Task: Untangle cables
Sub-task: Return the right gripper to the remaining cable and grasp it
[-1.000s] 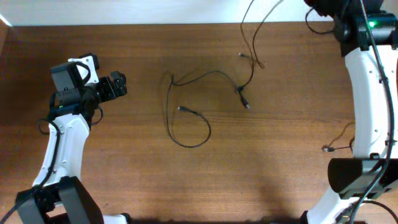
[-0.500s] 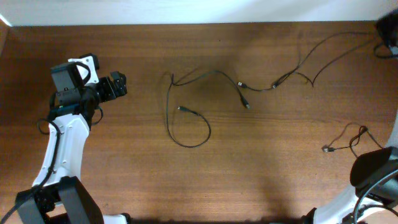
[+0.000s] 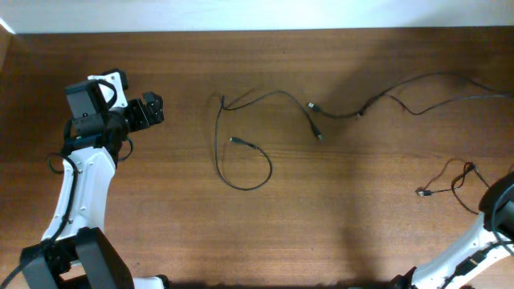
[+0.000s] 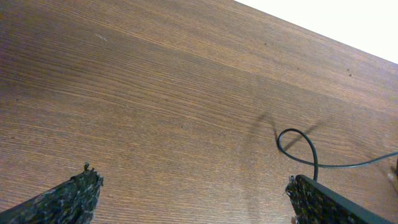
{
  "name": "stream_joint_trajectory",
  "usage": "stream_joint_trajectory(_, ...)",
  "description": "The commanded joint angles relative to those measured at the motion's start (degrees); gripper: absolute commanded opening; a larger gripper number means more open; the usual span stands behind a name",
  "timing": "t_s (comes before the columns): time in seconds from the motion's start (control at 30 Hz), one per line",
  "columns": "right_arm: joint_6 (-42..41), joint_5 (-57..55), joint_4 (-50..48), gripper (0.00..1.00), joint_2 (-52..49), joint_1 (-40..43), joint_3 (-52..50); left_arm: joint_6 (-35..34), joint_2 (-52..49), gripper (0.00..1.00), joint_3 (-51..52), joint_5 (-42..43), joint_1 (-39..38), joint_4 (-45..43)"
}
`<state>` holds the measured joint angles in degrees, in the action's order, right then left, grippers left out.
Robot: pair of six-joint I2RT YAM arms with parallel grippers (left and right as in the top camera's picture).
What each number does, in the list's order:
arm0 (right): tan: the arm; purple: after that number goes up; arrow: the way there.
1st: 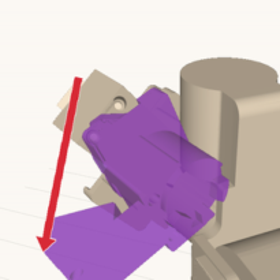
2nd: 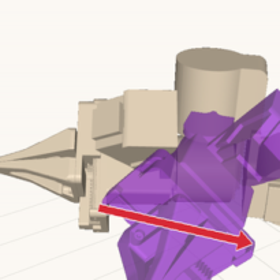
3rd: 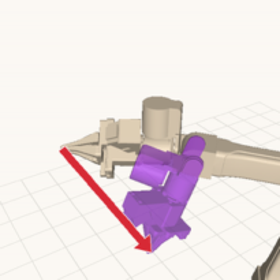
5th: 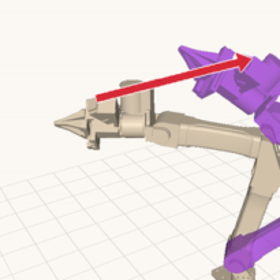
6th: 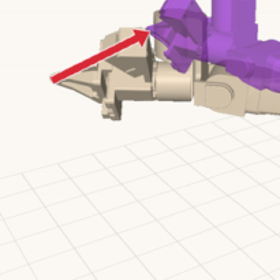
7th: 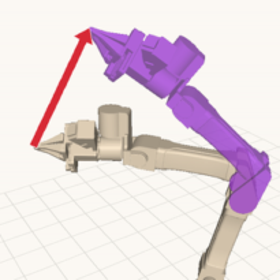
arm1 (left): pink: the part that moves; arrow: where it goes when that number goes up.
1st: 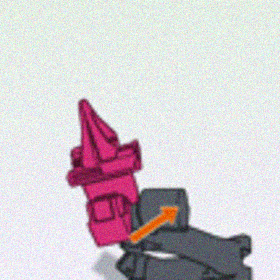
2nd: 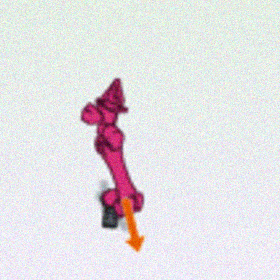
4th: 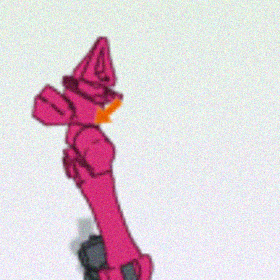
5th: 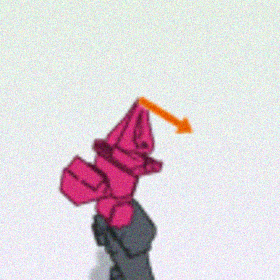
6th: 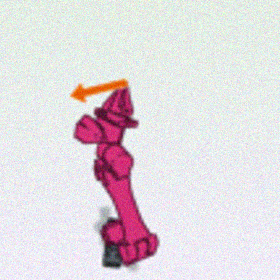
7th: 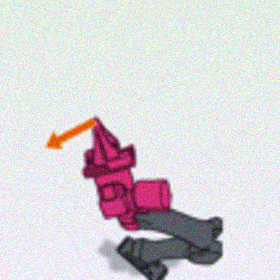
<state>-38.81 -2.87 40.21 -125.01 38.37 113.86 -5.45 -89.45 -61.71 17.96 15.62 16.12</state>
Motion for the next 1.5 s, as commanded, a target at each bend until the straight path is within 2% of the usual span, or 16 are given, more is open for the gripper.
stream_joint_trajectory(0.0, 0.5, -4.1, -0.2, 0.04, -3.1, 3.1, -0.5, -0.3, 1.1, 0.99, -0.2, 0.0, 0.3, -0.1)
stream_joint_trajectory(0.37, 0.5, -8.0, -0.6, 0.04, -5.9, 9.0, -0.7, -0.3, 1.1, 0.99, -0.2, 0.0, 0.3, -0.1)
stream_joint_trajectory(0.4, 0.5, -8.2, -0.6, 0.17, -5.9, 9.1, -0.7, -0.3, 1.1, 0.99, -0.2, 0.0, 0.3, -0.1)
stream_joint_trajectory(0.43, 0.5, -8.2, -0.6, 0.36, -5.9, 9.1, -0.7, -0.3, 1.1, 0.99, -0.2, 0.0, 0.3, -0.1)
stream_joint_trajectory(0.53, 0.5, -8.1, -0.2, 0.66, -5.9, 8.9, -0.7, -0.3, 1.1, 0.99, -0.2, 0.0, 0.3, -0.1)
stream_joint_trajectory(0.63, 4.5, -5.4, 0.7, 0.78, -5.9, 8.9, -0.7, -0.3, 1.1, 0.99, -0.2, 0.0, 0.3, -0.1)
stream_joint_trajectory(0.7, 6.8, -0.4, 0.9, 0.81, -5.9, 8.9, -0.7, -0.3, 1.1, 0.99, -0.2, 0.0, 0.3, -0.1)
stream_joint_trajectory(0.87, 11.6, 24.5, 0.6, 0.79, -5.5, 8.5, -0.7, -0.3, 1.1, 0.99, -0.2, 0.0, 0.3, -0.1)
stream_joint_trajectory(0.93, 15.8, 30.3, -0.2, 0.82, -4.5, 7.4, -0.7, -0.3, 1.1, 0.99, -0.2, 0.0, 0.3, -0.1)
stream_joint_trajectory(0.97, 17.9, 30.8, -0.1, 0.85, -3.5, 6.3, -0.7, -0.3, 1.1, 0.99, -0.2, 0.0, 0.3, -0.1)
stream_joint_trajectory(1.0, 20.4, 30.7, 0.3, 0.93, -2.4, 5.0, -0.7, -0.3, 1.1, 0.99, -0.2, 0.0, 0.3, -0.1)
stream_joint_trajectory(1.07, 23.6, 30.5, 0.7, 0.99, 0.4, 1.9, -0.6, -0.3, 1.1, 0.99, -0.2, 0.0, 0.3, -0.1)
stream_joint_trajectory(1.17, 24.7, 30.5, 0.7, 0.99, 5.5, -5.5, -0.6, -0.3, 1.1, 0.99, -0.2, 0.0, 0.3, -0.1)
stream_joint_trajectory(1.23, 25.4, 30.5, 0.8, 0.99, 7.7, -13.6, -0.6, -0.3, 1.1, 0.99, -0.2, 0.0, 0.3, -0.1)
stream_joint_trajectory(1.47, 29.7, 23.1, 5.1, 0.99, 7.3, -40.8, -0.6, -0.3, 1.1, 0.99, -0.2, 0.0, 0.3, -0.1)
